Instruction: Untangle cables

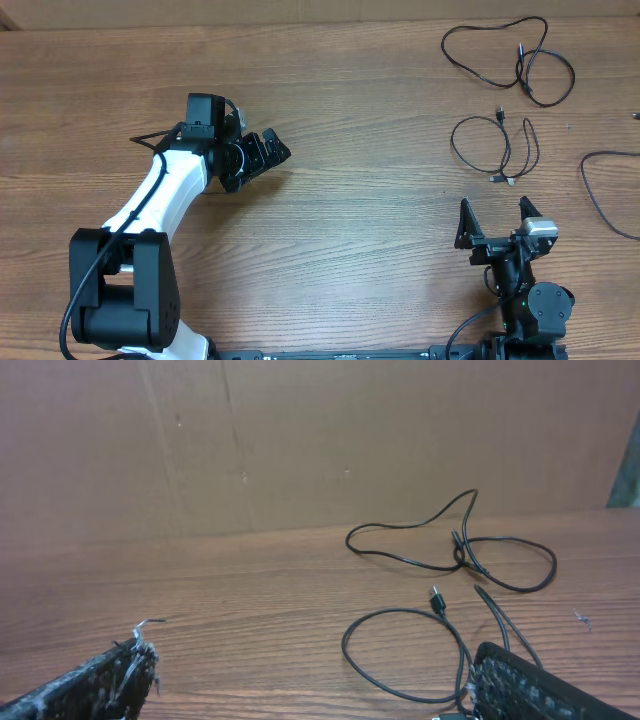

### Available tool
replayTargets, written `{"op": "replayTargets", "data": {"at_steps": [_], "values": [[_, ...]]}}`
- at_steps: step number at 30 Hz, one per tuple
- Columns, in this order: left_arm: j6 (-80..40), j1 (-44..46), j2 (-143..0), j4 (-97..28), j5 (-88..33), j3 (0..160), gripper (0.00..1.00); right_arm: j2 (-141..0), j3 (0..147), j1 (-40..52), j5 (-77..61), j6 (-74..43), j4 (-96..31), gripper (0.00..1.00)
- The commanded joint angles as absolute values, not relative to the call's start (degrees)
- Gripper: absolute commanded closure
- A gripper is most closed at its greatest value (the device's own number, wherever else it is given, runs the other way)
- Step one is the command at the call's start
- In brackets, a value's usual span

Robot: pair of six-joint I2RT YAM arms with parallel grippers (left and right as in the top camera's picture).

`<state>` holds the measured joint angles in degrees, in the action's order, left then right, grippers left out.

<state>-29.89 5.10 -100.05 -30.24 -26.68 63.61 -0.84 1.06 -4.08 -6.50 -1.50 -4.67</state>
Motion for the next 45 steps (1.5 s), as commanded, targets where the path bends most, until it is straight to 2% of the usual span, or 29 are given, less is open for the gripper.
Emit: {"op": "replayTargets", "data": {"at_steps": [1, 25, 30, 39, 45], "values": [[-29.58, 4.80, -100.40, -30.20, -26.37, 63.68, 0.01, -0.16, 0.45, -3.70, -5.61, -1.72, -4.36, 0.00], [-29.58, 4.93, -99.92, -30.15, -26.06, 63.68, 0.01, -0.16, 0.45, -3.70, -5.61, -1.72, -4.36, 0.00], [-27.64, 7.60, -98.32, -30.35, -21.23, 63.68, 0.00, -0.16, 0.45, -3.70, -5.61, -1.72, -4.36, 0.00], [-15.25, 14.55, -84.38, -30.24, -9.19, 62.33, 0.00, -0.16, 0.45, -3.70, -5.61, -1.72, -4.36, 0.00], [-14.76, 14.55, -71.46, -33.69, -8.08, 58.19, 0.00, -0.16, 0.45, -3.70, -5.61, -1.72, -4.36, 0.00]]}}
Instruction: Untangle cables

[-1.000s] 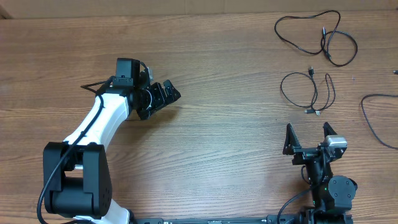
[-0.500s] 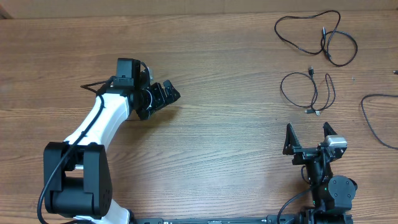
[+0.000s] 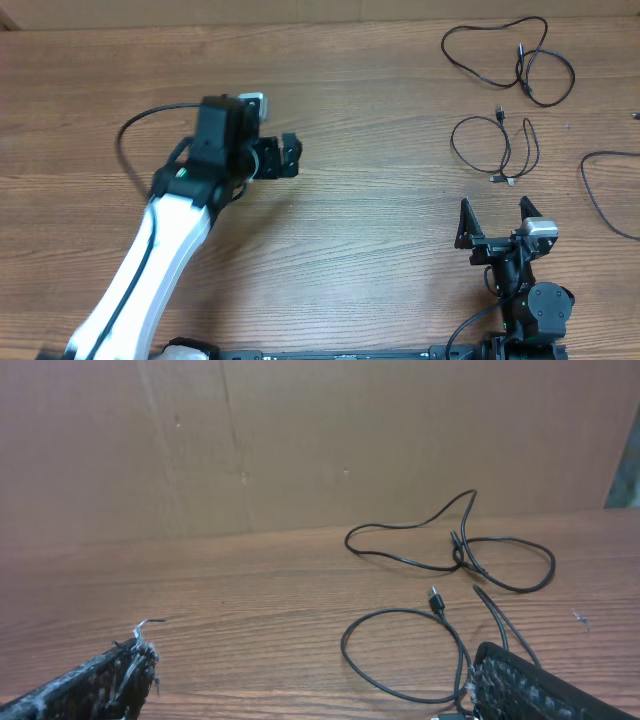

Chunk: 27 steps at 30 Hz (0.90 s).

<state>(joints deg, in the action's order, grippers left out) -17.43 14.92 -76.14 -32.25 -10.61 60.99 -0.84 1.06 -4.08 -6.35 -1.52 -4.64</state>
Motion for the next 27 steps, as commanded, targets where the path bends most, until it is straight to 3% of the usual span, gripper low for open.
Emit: {"op": "replayTargets", "data": {"at_steps": [1, 15, 27], "values": [[-14.76, 14.52, -69.38, -34.22, -7.90, 57.36, 0.00, -0.16, 0.45, -3.70, -5.61, -1.72, -4.36, 0.00], [-17.41, 12.29, -34.28, -35.33, -7.53, 36.56, 0.01, -0.16, 0.45, -3.70, -5.58, -1.72, -4.36, 0.00], [-19.35, 3.84, -9.23, -35.22, -13.39, 19.49, 0.00, -0.16, 0.45, -3.70, -5.61, -1.72, -4.36, 0.00]]}}
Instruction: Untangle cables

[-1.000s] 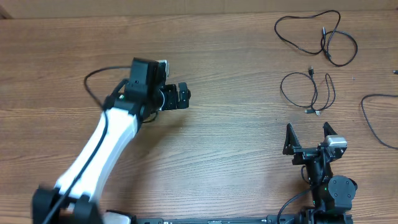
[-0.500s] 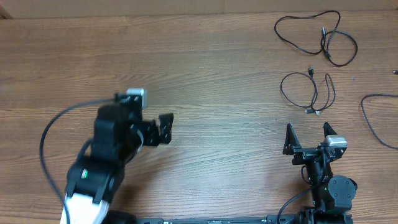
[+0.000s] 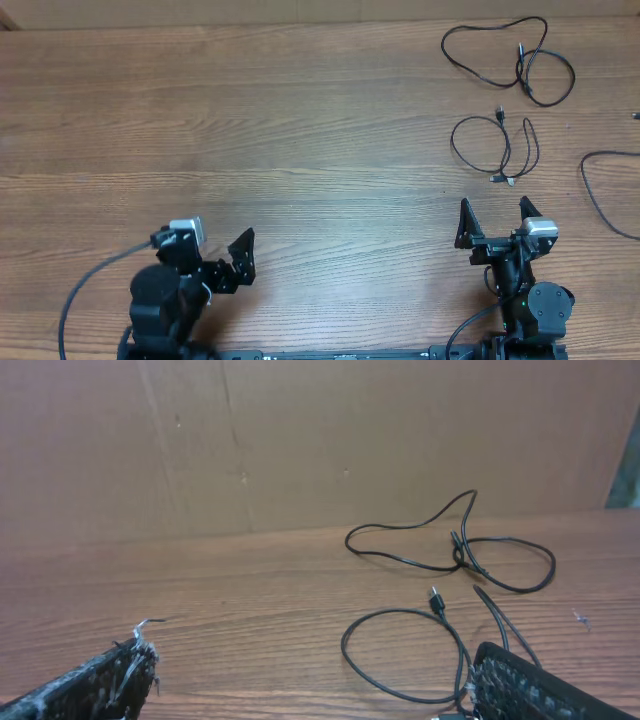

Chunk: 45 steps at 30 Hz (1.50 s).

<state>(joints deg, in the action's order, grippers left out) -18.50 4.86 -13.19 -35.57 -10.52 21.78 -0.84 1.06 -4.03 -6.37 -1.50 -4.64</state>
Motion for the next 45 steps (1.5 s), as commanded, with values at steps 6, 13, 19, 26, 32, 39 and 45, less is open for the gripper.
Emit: {"op": "replayTargets", "data": {"at_steps": [6, 13, 19, 26, 32, 39, 45], "values": [[-19.31, 3.70, -1.34, -32.53, -12.88, 15.07, 0.01, -0.16, 0.45, -3.70, -5.61, -1.72, -4.36, 0.00], [-19.29, 3.73, -0.19, -23.86, -7.05, 12.12, 0.00, -0.16, 0.45, -3.70, -5.61, -1.72, -4.36, 0.00], [-15.79, 3.73, -0.19, -10.17, -5.34, 6.24, 0.00, -0.16, 0.45, -3.70, -5.58, -1.72, -4.36, 0.00], [-13.67, 3.79, -0.19, -1.80, -4.91, 0.30, 0.00, -0.16, 0.45, -3.70, -5.58, -1.72, -4.36, 0.00], [-4.62, 3.79, -0.19, -4.25, -5.26, 0.30, 0.01, -0.16, 0.45, -3.70, -5.58, -1.72, -4.36, 0.00], [0.71, 3.79, -0.19, -4.27, -5.52, 0.30, 0.00, -0.16, 0.45, -3.70, -5.61, -1.72, -4.36, 0.00], [-0.19, 3.79, -0.19, -4.27, -5.37, 0.30, 0.01, -0.16, 0.45, -3.70, -5.58, -1.72, -4.36, 0.00]]}}
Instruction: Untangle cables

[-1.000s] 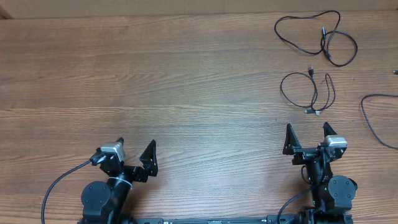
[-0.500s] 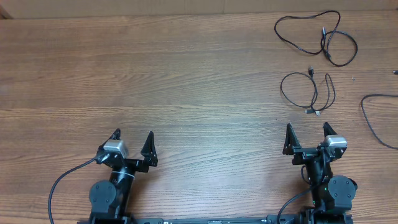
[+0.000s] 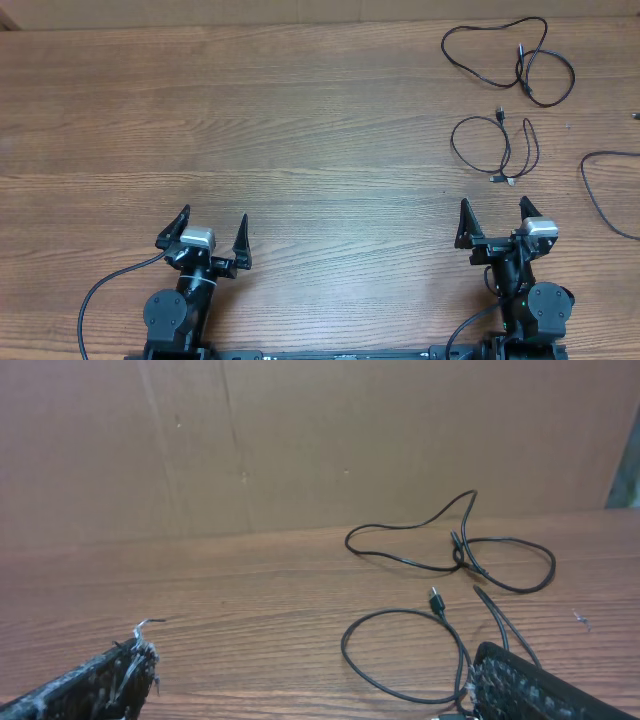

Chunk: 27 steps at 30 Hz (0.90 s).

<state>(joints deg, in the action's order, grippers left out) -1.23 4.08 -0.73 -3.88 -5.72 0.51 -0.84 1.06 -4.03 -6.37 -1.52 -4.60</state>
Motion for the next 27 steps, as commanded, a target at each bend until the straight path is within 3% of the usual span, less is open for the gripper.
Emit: {"op": "replayTargets", "data": {"at_steps": [1, 27], "values": [[-1.72, 3.79, -0.19, -4.29, -5.37, 0.30, 0.01, -0.16, 0.45, -3.70, -5.58, -1.72, -4.36, 0.00], [-5.34, 3.77, -0.21, -4.08, -5.34, 0.30, 0.01, -0.16, 0.45, -3.70, -5.58, -1.72, -4.36, 0.00]]}}
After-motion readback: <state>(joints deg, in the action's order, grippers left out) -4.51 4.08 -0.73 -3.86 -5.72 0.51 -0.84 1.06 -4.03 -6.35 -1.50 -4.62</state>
